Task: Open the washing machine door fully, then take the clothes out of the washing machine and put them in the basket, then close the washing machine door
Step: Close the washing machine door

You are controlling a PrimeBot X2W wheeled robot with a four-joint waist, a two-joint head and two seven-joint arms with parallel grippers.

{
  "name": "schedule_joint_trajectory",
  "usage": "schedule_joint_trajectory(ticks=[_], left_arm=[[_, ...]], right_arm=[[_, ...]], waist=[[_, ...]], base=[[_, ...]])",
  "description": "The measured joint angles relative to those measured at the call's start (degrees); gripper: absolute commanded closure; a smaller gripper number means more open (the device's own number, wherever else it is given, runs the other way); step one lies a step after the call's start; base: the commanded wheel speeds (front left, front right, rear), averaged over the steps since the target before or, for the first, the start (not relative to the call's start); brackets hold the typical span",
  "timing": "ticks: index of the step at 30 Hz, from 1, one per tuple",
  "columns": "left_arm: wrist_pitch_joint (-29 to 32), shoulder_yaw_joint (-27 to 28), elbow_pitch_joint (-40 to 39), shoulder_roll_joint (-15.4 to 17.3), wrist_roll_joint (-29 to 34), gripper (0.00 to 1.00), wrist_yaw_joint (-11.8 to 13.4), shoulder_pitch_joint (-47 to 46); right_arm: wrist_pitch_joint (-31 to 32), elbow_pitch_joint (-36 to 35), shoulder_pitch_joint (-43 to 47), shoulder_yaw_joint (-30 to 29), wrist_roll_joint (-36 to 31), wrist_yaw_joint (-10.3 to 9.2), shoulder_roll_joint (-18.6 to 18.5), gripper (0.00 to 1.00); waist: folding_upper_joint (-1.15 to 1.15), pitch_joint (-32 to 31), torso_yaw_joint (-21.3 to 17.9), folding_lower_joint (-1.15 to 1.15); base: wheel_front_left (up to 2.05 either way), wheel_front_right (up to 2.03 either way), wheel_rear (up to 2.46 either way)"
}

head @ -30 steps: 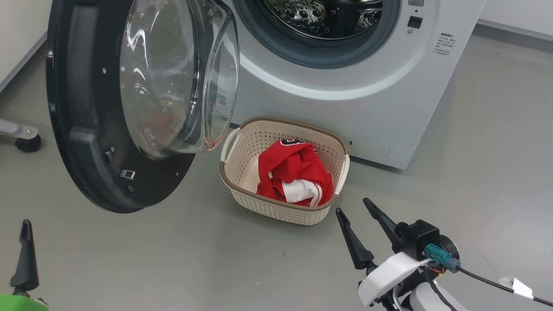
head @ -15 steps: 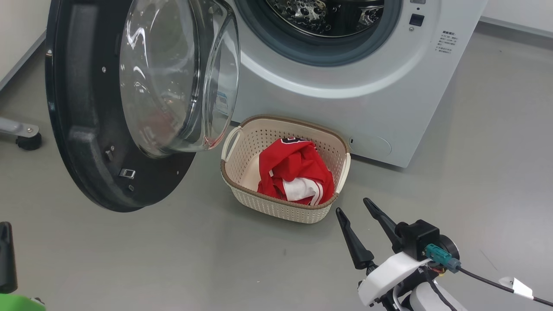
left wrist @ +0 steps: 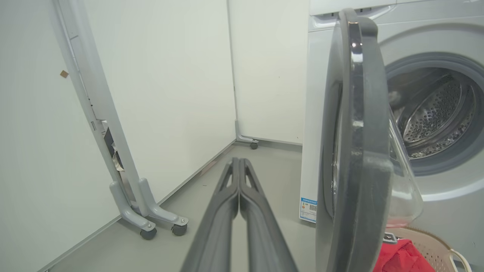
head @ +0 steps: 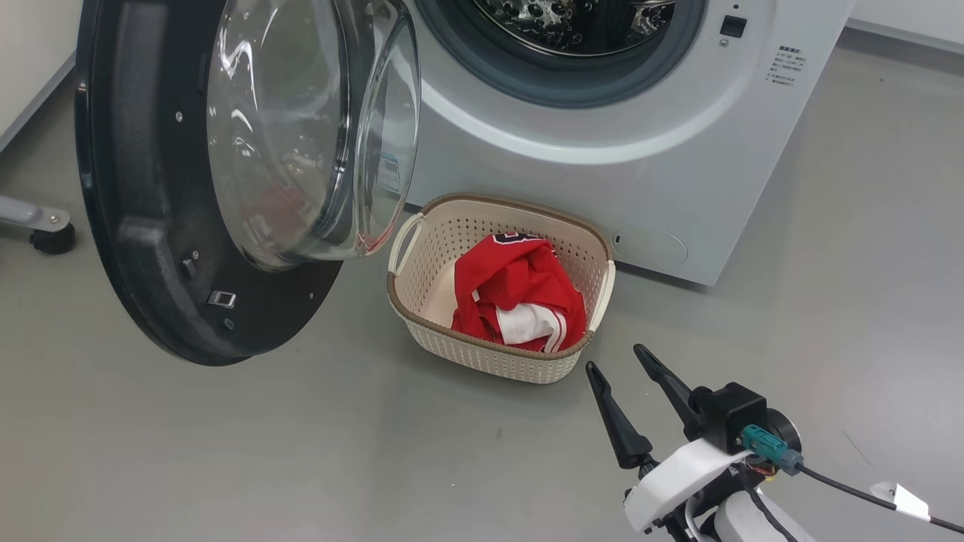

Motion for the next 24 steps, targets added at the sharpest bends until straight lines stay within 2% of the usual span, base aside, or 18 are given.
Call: schedule_joint_trajectory(ticks=[6,11,18,24], left_arm=[[6.21,5.65,2.78,-0.68,-10.2,1.0,0.0,-4.46],[13.48,9.42,5.66,-5.37,-22.9,1.0,0.83,-9.48],[21.71,14.82,9.22,-7.32,-34.66,1.0,5.59,-15.46],[28.24,17.28,12.27,-9.02,-40.99,1.0,10.71,-18.29]], right_arm=[[-0.01,0.01,-0.05,0.33,-0.1,0.01,0.02,0.0],[-0.25,0.24,-0.06,0.34,-0.1,0.01,-0.01,0.0],[-0.26,0.57,-0.07,0.74,-0.1,0.03,0.02,0.0],[-0.26,0.64,-0.08,1.05,-0.1,0.11,0.09,0.0]], waist=[[0.0,0.34,-0.16,0.0],[0.0,0.41,-0.44,0.0],[0.0,0.28,-1.04,0.0],[0.0,0.2,-1.59,0.0]], base=[[0.0,0.0,0.0],[0.0,0.0,0.0],[0.0,0.0,0.0],[0.0,0.0,0.0]])
